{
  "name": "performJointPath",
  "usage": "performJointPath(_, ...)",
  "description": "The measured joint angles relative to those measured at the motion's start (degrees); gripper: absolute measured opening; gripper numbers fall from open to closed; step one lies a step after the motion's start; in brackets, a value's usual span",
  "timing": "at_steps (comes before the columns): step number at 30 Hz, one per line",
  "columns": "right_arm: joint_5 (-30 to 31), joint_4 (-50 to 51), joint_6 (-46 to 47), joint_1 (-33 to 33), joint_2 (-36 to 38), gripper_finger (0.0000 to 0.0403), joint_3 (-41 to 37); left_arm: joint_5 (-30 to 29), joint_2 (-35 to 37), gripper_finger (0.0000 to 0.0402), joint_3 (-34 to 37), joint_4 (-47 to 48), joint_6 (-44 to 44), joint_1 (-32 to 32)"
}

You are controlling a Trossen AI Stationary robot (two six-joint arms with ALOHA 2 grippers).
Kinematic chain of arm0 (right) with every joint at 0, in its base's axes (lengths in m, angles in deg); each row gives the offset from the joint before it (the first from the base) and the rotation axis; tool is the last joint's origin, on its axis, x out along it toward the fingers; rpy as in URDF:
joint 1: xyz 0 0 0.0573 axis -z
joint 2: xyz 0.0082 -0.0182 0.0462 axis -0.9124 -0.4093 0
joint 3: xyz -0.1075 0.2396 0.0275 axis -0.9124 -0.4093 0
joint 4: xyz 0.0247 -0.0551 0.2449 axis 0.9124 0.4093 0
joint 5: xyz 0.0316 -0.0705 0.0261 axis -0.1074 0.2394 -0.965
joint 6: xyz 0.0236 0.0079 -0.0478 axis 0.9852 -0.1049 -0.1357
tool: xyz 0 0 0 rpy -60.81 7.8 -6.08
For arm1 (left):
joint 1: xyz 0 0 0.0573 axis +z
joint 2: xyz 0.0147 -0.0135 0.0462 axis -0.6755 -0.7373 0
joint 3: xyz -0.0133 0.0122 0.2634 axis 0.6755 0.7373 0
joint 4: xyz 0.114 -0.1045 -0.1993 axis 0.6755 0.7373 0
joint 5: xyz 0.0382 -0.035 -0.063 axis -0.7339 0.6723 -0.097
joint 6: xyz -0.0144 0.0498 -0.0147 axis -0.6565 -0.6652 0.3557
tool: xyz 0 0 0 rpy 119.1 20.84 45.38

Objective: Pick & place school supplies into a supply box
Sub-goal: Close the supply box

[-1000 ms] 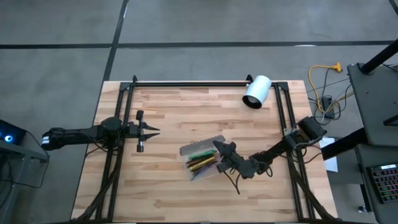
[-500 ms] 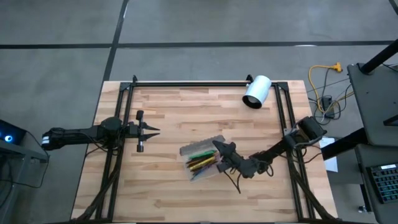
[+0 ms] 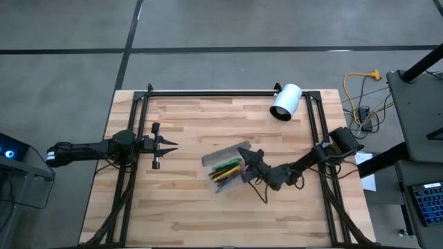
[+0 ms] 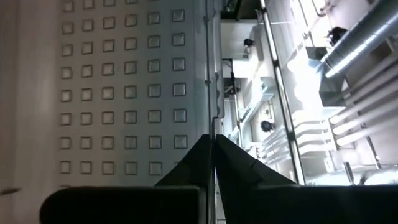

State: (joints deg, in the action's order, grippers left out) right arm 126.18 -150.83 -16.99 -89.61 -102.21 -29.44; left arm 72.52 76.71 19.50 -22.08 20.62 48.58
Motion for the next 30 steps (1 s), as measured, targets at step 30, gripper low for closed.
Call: performJointPath(30, 2.5, -10.1, -5.3, -1.5, -2.7, 0.0008, -4.8, 0.0, 0.0, 0.0054, 0.0, 0.0, 0.0, 0.0)
